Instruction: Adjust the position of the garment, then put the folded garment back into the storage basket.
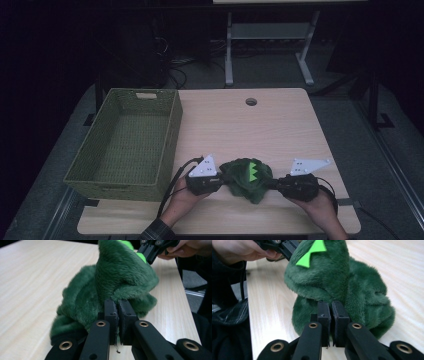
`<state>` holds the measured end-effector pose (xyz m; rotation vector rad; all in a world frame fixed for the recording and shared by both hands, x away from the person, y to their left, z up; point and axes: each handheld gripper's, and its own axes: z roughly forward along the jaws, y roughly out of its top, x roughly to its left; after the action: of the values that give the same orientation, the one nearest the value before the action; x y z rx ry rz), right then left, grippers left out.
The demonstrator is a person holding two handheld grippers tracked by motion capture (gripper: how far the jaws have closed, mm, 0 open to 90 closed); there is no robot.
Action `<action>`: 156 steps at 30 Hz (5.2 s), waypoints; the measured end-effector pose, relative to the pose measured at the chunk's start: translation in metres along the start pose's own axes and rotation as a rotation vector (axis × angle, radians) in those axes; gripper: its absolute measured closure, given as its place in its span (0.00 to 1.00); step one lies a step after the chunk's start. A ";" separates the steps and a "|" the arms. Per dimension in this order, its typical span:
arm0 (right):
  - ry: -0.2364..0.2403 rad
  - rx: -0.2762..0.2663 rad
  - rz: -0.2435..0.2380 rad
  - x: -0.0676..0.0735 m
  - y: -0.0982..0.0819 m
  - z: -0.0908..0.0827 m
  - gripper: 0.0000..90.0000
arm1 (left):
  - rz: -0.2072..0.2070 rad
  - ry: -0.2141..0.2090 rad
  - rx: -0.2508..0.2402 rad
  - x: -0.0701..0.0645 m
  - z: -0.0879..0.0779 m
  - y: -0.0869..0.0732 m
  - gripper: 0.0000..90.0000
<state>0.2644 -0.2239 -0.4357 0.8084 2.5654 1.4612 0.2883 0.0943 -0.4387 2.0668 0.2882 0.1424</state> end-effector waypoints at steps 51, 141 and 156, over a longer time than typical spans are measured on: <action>0.032 0.070 -0.022 0.008 0.002 -0.008 0.72 | -0.024 -0.010 0.096 -0.006 -0.020 -0.001 0.73; -0.041 0.212 0.028 -0.075 0.018 0.042 1.00 | -0.120 0.003 0.282 -0.007 0.038 0.000 1.00; 0.006 0.216 0.032 -0.045 -0.003 0.028 1.00 | -0.154 0.048 0.267 0.025 0.035 -0.001 1.00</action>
<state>0.3112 -0.2251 -0.4616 0.8741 2.7613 1.2093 0.3196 0.0715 -0.4571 2.2967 0.5183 0.0622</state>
